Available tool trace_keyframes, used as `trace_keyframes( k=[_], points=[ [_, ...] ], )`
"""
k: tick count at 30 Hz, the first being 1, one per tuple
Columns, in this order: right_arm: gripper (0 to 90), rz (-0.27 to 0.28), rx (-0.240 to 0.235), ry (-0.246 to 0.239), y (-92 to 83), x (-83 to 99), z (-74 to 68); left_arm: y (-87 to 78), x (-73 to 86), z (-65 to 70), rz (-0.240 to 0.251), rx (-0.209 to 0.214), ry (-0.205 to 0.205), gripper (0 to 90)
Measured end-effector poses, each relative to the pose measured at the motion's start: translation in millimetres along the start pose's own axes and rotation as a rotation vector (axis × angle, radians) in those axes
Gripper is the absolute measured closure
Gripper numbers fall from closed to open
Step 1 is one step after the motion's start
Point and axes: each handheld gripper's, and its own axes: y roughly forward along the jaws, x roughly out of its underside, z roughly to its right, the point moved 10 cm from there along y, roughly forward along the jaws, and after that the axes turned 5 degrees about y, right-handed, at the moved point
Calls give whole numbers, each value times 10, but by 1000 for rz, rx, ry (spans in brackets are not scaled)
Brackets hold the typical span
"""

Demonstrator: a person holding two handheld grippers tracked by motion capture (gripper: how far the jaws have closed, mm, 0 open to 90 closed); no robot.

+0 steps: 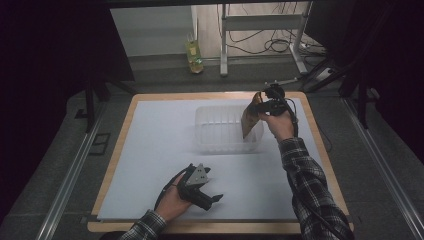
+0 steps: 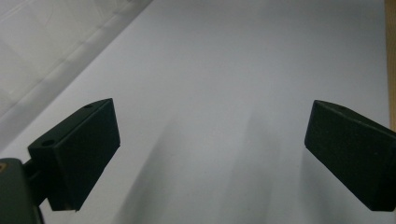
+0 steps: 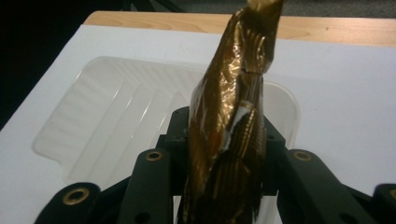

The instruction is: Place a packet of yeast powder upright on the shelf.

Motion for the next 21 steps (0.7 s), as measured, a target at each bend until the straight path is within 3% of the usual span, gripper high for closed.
trace_keyframes(
  k=[5, 6, 21],
  points=[
    [660, -23, 14, -11, 135, 68, -13, 0, 2, 1, -3, 1, 1, 34],
    [659, -7, -4, 0, 178, 78, -29, 0, 2, 1, -2, 1, 0, 34],
    [618, 1, 9, -25, 171, 78, -4, 1, 3, 3, -4, 1, 3, 35]
  ],
)
